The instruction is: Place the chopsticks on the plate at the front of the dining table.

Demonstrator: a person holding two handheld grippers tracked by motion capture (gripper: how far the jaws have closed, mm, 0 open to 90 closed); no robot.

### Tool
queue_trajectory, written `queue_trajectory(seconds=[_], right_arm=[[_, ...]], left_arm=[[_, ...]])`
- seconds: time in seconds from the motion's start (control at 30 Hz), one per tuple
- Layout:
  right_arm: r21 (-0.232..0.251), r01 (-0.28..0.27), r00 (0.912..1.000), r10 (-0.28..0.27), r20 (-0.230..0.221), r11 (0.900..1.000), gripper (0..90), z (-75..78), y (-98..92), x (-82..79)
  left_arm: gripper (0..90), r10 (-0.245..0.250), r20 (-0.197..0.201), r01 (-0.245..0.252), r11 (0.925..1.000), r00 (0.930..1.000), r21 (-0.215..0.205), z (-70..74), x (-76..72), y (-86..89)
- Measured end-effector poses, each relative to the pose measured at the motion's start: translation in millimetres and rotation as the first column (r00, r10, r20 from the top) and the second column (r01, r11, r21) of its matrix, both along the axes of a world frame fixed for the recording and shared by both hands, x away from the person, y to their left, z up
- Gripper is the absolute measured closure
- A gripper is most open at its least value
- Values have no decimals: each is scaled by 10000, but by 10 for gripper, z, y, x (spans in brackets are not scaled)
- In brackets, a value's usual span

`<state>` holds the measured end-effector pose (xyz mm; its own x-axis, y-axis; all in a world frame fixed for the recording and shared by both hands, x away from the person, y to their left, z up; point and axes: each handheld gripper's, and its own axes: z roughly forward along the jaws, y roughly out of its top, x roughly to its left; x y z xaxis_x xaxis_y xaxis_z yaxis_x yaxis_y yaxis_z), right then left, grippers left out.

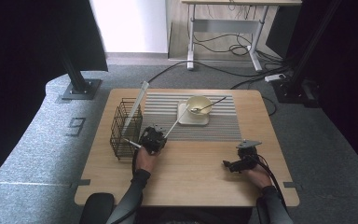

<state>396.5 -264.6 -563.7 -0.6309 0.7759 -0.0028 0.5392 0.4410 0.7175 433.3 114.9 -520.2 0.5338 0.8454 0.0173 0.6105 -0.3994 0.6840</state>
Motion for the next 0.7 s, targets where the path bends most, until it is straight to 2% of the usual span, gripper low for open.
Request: queue_trajectory(seconds=[0.37, 0.7], right_arm=[[1, -8, 10000, 8, 3, 10000, 0, 0, 1, 0], [0, -12, 10000, 12, 5, 10000, 0, 0, 1, 0]], left_arm=[[863, 327, -14, -327, 9995, 9995, -29, -7, 87, 27], [863, 512, -251, -514, 9987, 9984, -68, -61, 190, 15]])
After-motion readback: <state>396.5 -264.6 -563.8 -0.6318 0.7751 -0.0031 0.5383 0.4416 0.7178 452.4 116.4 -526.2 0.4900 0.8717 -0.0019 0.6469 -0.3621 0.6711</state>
